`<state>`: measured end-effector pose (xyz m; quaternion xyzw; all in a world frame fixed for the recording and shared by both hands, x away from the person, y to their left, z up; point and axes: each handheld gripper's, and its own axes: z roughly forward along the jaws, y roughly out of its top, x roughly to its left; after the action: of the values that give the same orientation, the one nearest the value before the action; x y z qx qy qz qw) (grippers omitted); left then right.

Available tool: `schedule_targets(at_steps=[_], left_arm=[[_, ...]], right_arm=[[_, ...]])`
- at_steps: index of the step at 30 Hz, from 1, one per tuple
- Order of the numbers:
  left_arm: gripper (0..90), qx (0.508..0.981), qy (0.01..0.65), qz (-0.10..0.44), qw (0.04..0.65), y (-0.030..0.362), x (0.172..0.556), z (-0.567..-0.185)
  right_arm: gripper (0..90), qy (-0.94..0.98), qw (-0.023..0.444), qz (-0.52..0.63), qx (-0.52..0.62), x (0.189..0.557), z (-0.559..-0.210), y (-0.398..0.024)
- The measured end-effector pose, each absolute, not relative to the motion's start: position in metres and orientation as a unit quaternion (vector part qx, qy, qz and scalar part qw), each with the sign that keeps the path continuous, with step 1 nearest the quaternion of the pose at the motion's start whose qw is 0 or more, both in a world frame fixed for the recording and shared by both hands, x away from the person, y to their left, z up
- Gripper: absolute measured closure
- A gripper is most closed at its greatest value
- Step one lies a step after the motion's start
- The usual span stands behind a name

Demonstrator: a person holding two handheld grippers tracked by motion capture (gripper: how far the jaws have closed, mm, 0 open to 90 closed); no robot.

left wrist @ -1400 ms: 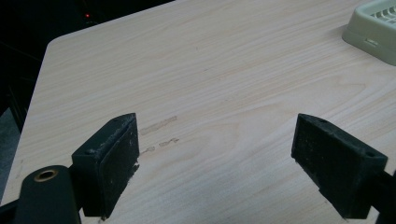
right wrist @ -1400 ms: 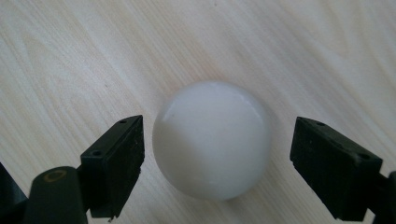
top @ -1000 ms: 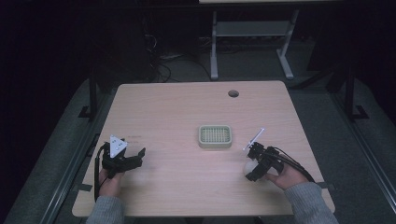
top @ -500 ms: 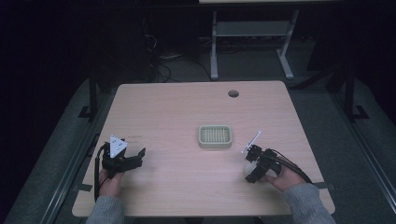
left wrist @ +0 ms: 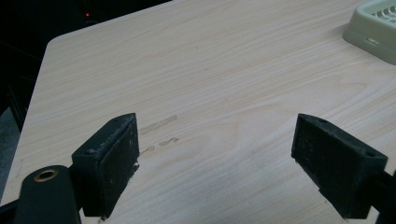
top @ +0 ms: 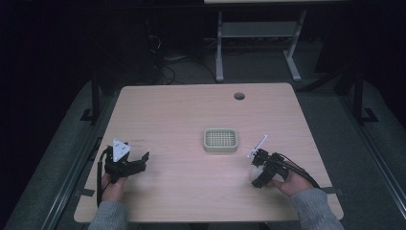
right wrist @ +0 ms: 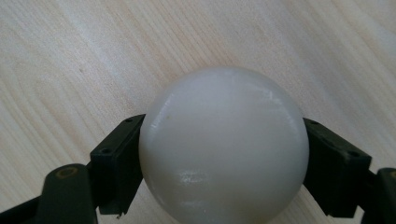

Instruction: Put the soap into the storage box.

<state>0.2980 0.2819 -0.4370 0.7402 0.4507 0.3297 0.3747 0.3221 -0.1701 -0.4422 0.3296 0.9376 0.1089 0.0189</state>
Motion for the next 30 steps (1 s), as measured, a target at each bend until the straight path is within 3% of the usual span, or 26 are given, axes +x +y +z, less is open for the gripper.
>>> schedule_targets(at_steps=[30], left_arm=[[14.9, 0.74, 0.454, 0.328, 0.373, 0.283, 0.299, -0.437]], right_arm=[[22.0, 0.938, 0.022, 0.13, 0.32, 0.332, -0.417, -0.17]])
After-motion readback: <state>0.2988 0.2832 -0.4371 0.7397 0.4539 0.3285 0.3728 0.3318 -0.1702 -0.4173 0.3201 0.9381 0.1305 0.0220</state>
